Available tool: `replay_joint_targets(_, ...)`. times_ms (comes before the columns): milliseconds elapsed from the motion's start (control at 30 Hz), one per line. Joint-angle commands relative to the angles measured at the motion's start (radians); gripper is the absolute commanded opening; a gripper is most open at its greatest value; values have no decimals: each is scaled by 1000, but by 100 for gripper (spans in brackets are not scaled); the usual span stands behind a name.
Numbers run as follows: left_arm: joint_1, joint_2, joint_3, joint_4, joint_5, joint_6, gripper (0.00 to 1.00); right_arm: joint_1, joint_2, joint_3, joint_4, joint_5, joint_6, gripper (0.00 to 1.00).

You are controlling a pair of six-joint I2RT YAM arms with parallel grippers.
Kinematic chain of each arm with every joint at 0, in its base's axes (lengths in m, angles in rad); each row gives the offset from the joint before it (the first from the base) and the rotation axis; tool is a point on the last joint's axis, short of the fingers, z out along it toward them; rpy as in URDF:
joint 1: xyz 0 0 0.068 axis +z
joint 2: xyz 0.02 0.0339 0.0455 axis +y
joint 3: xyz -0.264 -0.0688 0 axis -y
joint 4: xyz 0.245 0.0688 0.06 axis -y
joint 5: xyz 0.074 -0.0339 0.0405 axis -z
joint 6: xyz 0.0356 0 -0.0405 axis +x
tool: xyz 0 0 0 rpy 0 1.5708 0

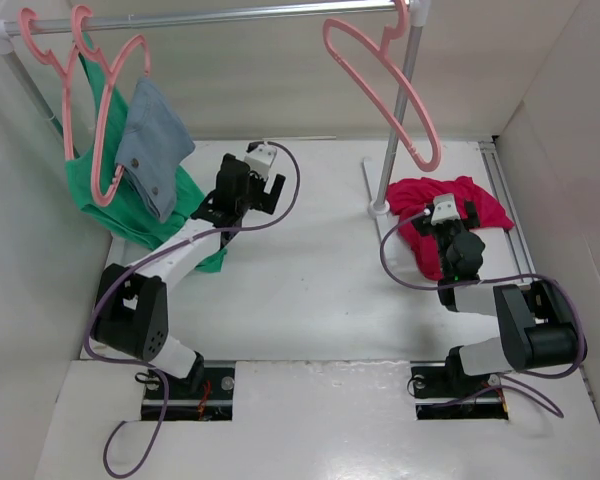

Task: Place the t-shirt on the hanger
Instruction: Move the tshirt to the center of the board

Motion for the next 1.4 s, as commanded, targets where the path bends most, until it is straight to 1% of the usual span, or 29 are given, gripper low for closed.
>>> replay_joint_targets(0,10,0,86,-56,18,-65,100,-8,-4,5,36,-15,-1,100)
replay_joint_targets(33,10,0,86,-77,50,-56,100,-8,-4,5,36,-15,-1,100)
replay_joint_targets(100,62,-12,109,-108,156,-24,100,-8,-4,5,36,-15,-1,100)
replay_joint_targets(133,79,-13,121,-128,264,-23,100,-8,-4,5,36,-15,-1,100)
replay_joint_targets(167,97,-23,131,-139,318,-11,100,-8,-4,5,36,-15,-1,100)
replay_joint_targets(233,122,-14,152,-163,413,-22,100,-8,-18,27,0,-15,-1,100)
replay_joint_targets(267,131,-14,161,-173,429,-22,100,-8,-38,38,-25,22,11,100)
replay_joint_targets(300,131,-23,161,-173,438,-22,100,-8,-108,107,-208,86,35,100)
replay_joint_targets(333,131,-32,151,-173,438,-22,100,-8,-148,162,-343,161,107,100)
replay_joint_targets(367,131,-33,138,-173,451,-11,100,-8,-177,216,-458,278,161,100)
replay_joint_targets(400,131,-48,138,-182,451,-11,100,-43,-199,263,-551,299,204,100)
replay_joint_targets(433,131,-60,129,-182,451,-11,100,-60,-228,343,-709,300,251,100)
replay_joint_targets(467,131,-60,115,-182,451,-29,100,-75,-237,377,-782,283,270,100)
replay_joint_targets(500,131,-72,103,-182,416,-49,100,-89,-237,406,-845,251,287,100)
replay_joint_targets(533,131,-91,88,-168,394,-68,100,-116,-237,458,-955,219,298,100)
replay_joint_targets(567,131,-103,71,-156,374,-82,100,-133,-213,483,-1002,167,298,100)
replay_joint_targets(600,131,-114,36,-135,365,-82,100,-152,-189,510,-1048,49,298,100)
replay_joint_targets(633,131,-138,17,-124,365,-82,100,-182,-155,546,-1102,-5,298,100)
replay_joint_targets(667,131,-151,-1,-112,356,-73,100,-183,-68,631,-1225,-50,310,100)
replay_joint_targets(700,131,-163,-36,-99,333,-73,100,-183,-20,676,-1289,-87,310,100)
replay_joint_targets(733,131,-174,-53,-89,323,-73,100,-183,27,722,-1349,-160,310,100)
replay_joint_targets(767,131,-199,-67,-75,314,-73,100,-183,111,792,-1433,-191,319,100)
replay_joint_targets(900,131,-256,-130,-65,293,-37,100,-183,239,888,-1527,-246,396,100)
replay_joint_targets(1067,131,-319,-204,-35,282,-37,100,-183,298,897,-1545,-237,445,100)
replay_joint_targets(1100,131,-338,-222,-21,282,-37,100,-183,333,897,-1564,-237,454,100)
replay_joint_targets(1200,131,-350,-236,-10,282,-37,100,-183,397,897,-1582,-282,454,94)
replay_joint_targets(1267,131,-370,-248,-10,282,-37,100,-183,437,897,-1595,-282,475,93)
replay_joint_targets(1300,131,-370,-259,2,282,-37,100,-167,438,888,-1595,-282,476,91)
replay_joint_targets(1367,131,-379,-273,13,282,-37,100,-143,448,888,-1595,-282,503,71)
